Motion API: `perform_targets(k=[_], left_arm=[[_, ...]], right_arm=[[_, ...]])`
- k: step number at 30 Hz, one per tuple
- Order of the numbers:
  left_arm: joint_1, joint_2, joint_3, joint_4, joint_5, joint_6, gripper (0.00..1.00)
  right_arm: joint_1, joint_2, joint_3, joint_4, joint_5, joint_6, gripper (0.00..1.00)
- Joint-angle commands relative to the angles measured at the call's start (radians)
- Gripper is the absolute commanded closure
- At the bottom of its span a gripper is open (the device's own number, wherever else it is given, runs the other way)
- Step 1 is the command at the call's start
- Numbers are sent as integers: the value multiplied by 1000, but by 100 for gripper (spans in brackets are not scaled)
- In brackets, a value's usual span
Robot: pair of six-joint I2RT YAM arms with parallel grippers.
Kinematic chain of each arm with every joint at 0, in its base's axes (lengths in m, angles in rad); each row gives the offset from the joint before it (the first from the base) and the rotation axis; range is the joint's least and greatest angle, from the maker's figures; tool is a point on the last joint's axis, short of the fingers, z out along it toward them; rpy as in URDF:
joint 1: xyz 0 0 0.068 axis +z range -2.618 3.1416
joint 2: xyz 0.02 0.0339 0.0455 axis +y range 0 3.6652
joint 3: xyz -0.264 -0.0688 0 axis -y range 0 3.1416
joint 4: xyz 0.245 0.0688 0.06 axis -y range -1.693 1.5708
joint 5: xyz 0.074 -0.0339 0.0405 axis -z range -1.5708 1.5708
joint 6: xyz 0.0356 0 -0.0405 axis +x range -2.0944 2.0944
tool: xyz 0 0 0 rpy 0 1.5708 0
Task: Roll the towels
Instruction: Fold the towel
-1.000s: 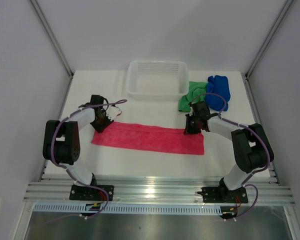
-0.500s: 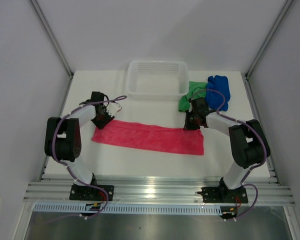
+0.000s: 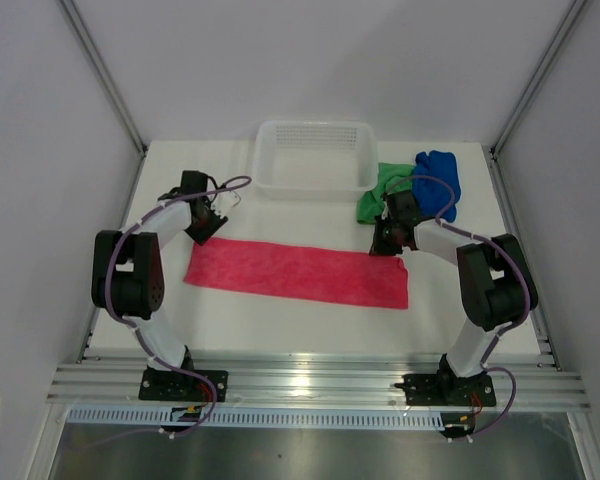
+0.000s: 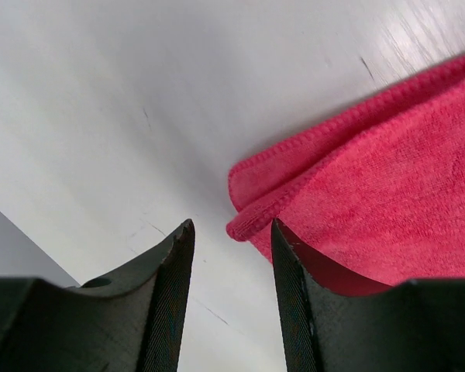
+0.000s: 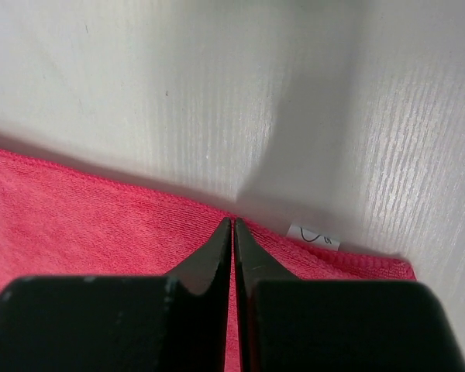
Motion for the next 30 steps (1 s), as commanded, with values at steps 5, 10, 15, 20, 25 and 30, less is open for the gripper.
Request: perform_targets(k=[5,10,15,20,25,30], left_arm=[[11,25,57,-7,-34,-44,52],[31,-61,34,-64,-9,-98,51],[31,-141,-64,-101,37,-118,49],[31,-76,-83,-136,58,-142,49],[31,-32,-90,-141,47,-151,49],[29,-14,-84,-147,43,-151,49]], right_arm=[[0,-82,34,-19,26,-17,93],[-16,-206,13,-82,129,-7,83],[-50,-247,-73,-103,116,-3,84],[-66,-200,-122,-56,59,18,88],[-98,-129,-109,-73,122,-2,90],[-112,-117,-90,-76,142,-16,90]])
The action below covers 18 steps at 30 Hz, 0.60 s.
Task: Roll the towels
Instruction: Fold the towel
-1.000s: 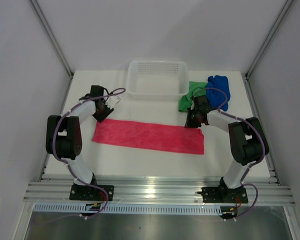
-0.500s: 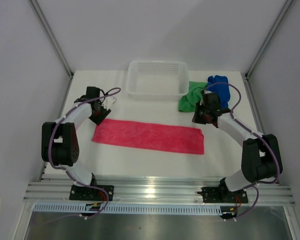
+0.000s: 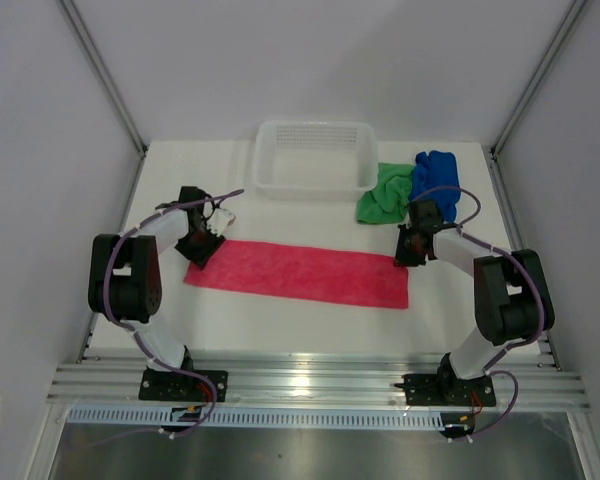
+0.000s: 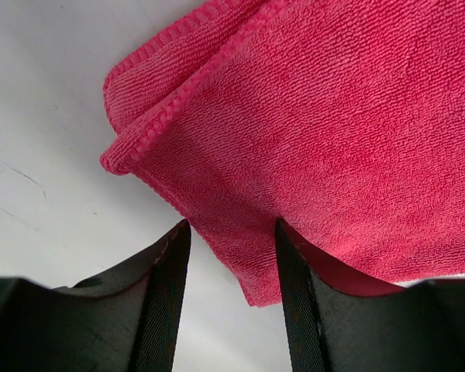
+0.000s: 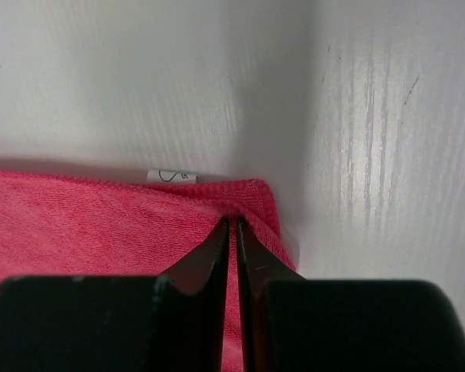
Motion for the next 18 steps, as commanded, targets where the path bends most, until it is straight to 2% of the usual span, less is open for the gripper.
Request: perform_targets(k=[1,12,18], left_arm=[[3,7,5,-14,13,-26,49],[5,2,3,-21,23,-24,49],[6,-16,-6,-23,56,-32,48]], right_arm=[[-12,4,38,-2,41,-18,90],[-46,60,122,-35,16,-48,89],[-78,27,189,-95,5,-68,81]])
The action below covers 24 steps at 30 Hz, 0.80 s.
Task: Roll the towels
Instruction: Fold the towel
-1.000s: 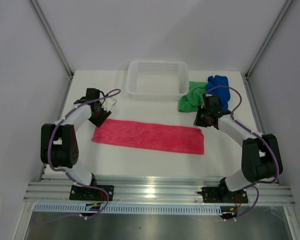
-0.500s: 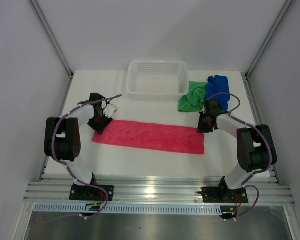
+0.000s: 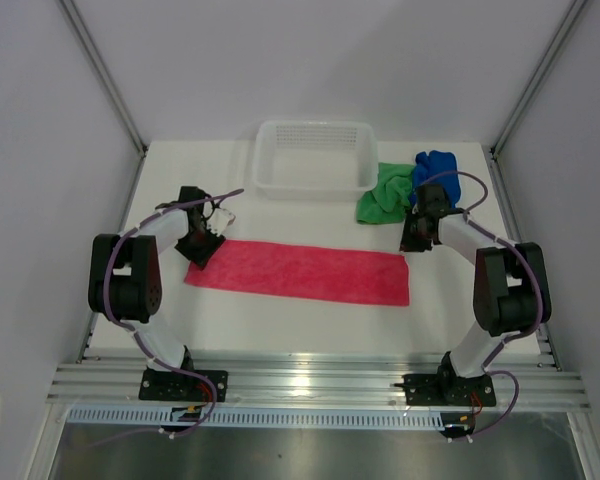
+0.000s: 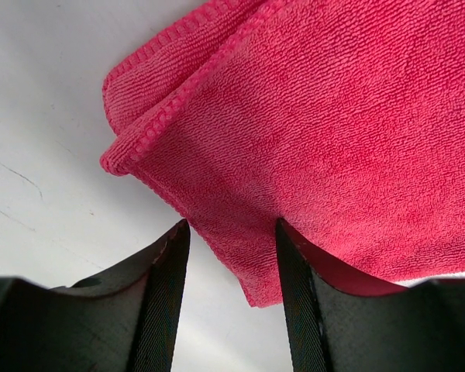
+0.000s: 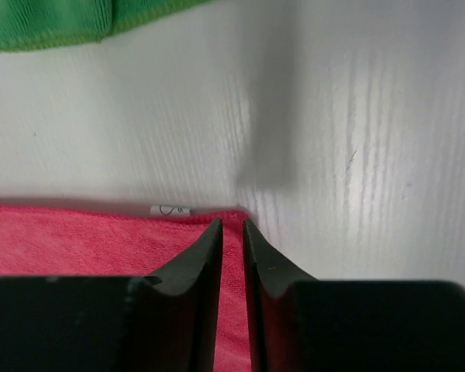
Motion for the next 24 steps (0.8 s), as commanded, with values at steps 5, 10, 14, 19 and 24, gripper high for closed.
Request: perform_targets(k=[5,10,14,19,24], left_arm=[[7,-75,-5,-37,82,-38,46],[33,-129,-22,-43,113,-49,43],[82,-165,-57,-37,124,-41,42],[95,-175,-106,-11,131,-35,42],[93,-184,-124,-3,157,-46,42]], right_arm=[[-21,-159,15,-96,13,31,53],[-24,-325,-152,-142,16,159,40],[-29,-467,-305,-158,21,298,39],[-29,-529,-414,-116,-8,375,40],[-29,-556,-506,-55,-31,455,43]])
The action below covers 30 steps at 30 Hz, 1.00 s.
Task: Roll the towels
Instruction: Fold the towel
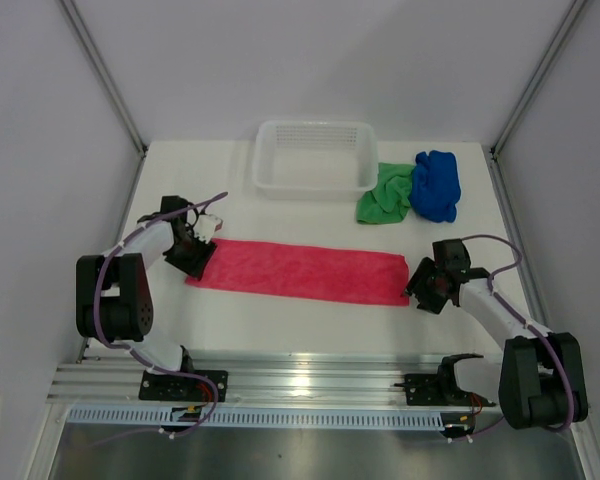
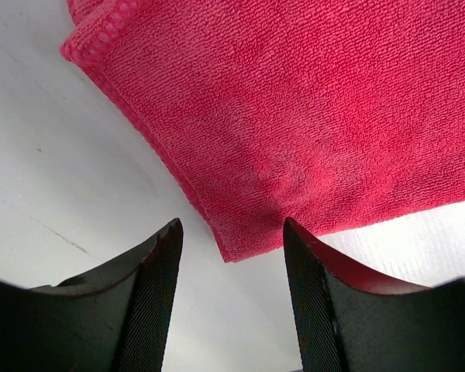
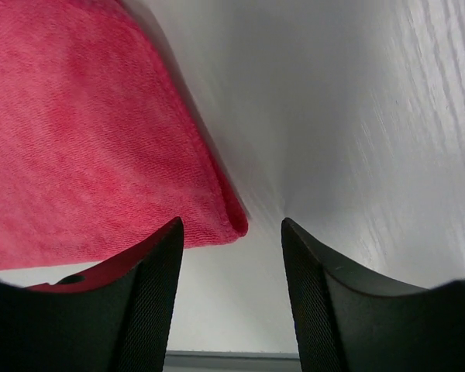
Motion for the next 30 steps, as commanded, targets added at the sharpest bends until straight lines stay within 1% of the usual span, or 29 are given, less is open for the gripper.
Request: perform_targets(k=[1,7,10,11,13,18,23,27,30], left_arm=[[5,-40,-5,19,45,-21,42],[5,-42,-8,23,59,-24,42],[5,-39,-14,34,59,-24,42],[3,-37,-16,40,60,-24,42],[3,-34,-17,43,63,-25,42],[3,-34,-22,43,66,-24,42],[3,-36,-22,43,65,-19,42],[3,-40,-20,43,60,-18,42],[3,-39,-14,40,59,-18,42]], right_arm=[[-3,-46,-57,68,-12,107,44],[0,-79,-89,51,-17,145,51],[4,-95,-114,76,-17,163,55],[4,-93,-124,83,-15,176,59],[6,-80,-132,108,-20,189,60],[4,-64,-150,141,17,208,58],[6,-23,-164,206,8,234,57],[4,-4,-169,218,17,237,59],[4,-20,-175,217,29,245,65]])
